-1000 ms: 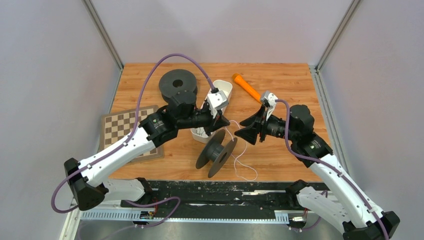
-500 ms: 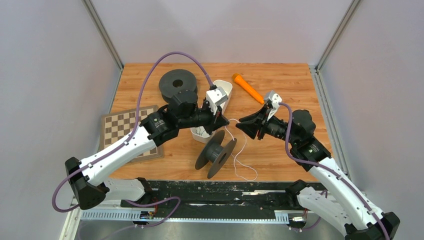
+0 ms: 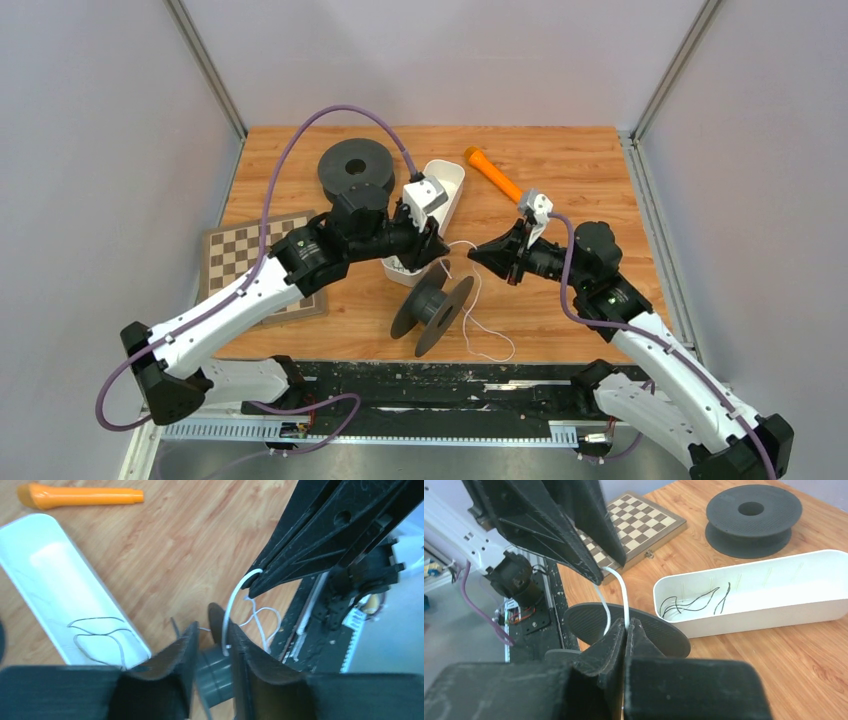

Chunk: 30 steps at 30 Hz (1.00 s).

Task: Wrap the cables
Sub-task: Wrap the cable around the cable reel.

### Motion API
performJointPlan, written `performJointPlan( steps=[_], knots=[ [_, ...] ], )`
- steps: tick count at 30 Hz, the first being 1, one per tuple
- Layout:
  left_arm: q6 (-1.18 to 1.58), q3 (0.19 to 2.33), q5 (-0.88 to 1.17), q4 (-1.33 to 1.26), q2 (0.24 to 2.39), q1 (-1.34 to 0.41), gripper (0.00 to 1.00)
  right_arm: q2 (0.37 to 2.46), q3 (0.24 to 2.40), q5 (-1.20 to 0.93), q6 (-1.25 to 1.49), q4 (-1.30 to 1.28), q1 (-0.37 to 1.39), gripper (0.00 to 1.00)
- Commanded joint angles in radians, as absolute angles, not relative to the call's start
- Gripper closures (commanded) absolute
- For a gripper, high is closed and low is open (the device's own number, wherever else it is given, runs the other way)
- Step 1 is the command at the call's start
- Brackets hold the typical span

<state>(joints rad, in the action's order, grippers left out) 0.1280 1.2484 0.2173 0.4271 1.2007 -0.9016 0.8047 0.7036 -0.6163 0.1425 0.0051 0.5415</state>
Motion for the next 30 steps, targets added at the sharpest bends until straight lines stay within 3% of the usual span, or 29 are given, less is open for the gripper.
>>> performJointPlan(
  steps=[1,7,14,22,30],
  knots=[
    [0.11,1.227,0.131,0.512,1.115,-0.902,0.53,0.835,0.714,-0.725,0.047,0.073,0.555,1.0],
    [0.179,1.139,0.087,0.538,1.003,-0.902,0.34,0.879,0.712,-0.705,-0.009,0.086,0.624,1.0],
    [0.262,1.029,0.175,0.494,0.947,-0.902,0.15,0.89,0.67,-0.548,-0.033,0.138,0.725,1.0],
    [0.323,0.914,0.101,0.382,0.928,-0.902,0.15,0.91,0.651,-0.474,-0.039,0.16,0.778,1.0],
    [0.329,0.865,0.036,0.343,0.958,-0.902,0.26,0.931,0.627,-0.436,-0.07,0.161,0.802,1.0]
  ],
)
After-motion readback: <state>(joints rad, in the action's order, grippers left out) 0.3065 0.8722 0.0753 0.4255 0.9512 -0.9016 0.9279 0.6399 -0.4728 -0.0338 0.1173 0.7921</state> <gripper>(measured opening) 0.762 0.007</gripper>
